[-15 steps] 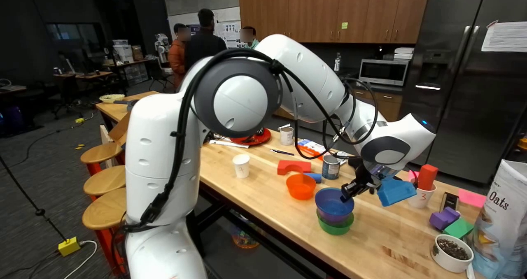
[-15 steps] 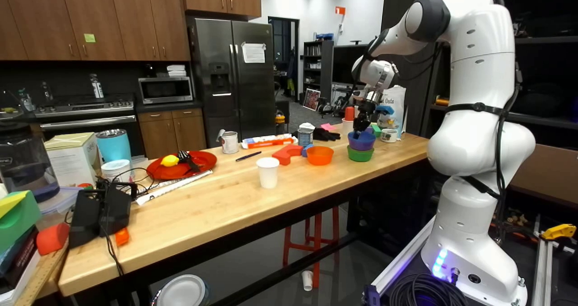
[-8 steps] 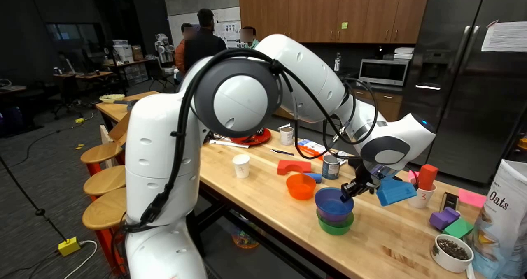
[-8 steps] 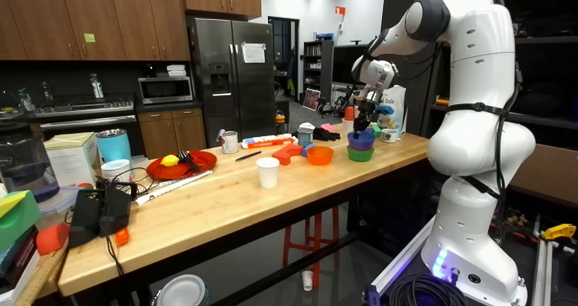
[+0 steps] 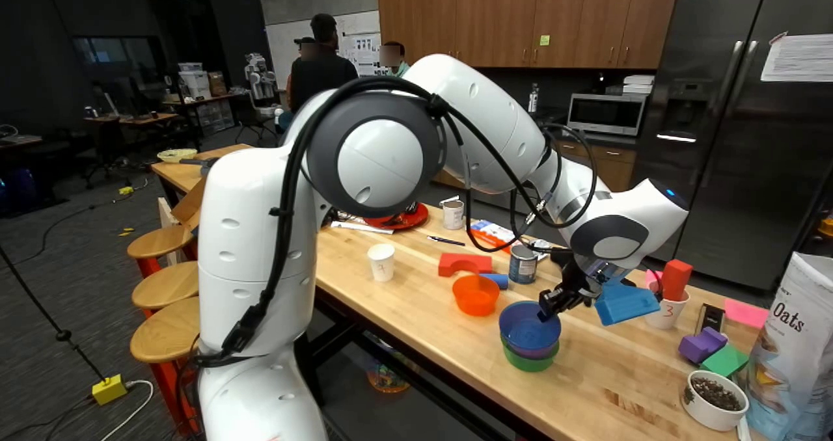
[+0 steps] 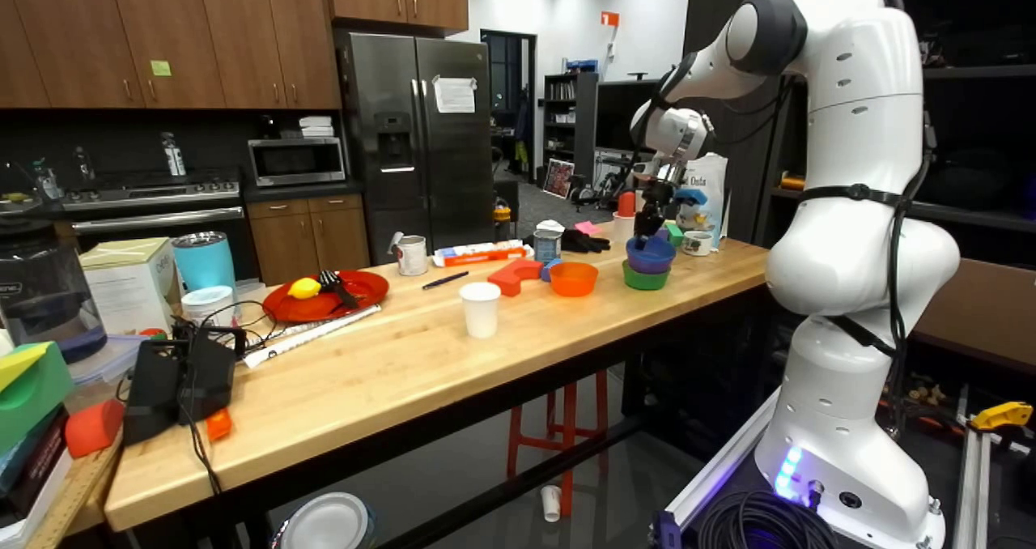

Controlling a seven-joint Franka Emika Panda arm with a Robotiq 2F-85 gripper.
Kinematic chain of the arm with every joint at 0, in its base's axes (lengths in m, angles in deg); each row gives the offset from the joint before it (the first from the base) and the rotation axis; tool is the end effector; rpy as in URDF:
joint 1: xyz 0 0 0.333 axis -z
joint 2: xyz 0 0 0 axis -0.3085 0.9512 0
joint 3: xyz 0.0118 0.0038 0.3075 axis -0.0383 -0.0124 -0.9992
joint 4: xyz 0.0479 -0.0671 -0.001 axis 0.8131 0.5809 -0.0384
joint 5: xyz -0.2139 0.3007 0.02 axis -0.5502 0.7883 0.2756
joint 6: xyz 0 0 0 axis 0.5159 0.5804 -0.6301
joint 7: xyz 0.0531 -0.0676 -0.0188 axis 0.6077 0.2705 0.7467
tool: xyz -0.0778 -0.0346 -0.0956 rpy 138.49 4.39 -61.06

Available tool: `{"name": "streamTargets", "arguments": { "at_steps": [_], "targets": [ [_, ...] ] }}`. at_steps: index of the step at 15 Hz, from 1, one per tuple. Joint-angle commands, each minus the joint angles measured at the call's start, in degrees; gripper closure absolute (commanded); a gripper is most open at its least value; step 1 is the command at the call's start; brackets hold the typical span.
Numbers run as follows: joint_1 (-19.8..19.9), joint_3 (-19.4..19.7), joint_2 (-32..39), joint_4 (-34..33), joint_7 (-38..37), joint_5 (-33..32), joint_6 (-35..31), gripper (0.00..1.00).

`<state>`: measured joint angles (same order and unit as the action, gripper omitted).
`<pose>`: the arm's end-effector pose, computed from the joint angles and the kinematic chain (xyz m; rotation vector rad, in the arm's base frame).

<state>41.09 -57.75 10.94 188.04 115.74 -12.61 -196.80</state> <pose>0.4568 -0.3022 0.3276 -2.4883 -1.2408 -0.3398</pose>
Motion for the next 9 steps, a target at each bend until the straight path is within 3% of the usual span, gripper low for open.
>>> {"name": "streamTargets", "arguments": {
  "at_steps": [1,9],
  "targets": [
    [-0.13,0.09,-1.18,0.36,-2.06,-1.52,0.05,0.57],
    [-0.16,0.09,-0.99,0.12,-3.82,-2.5,0.2,0.04]
  ]
}}
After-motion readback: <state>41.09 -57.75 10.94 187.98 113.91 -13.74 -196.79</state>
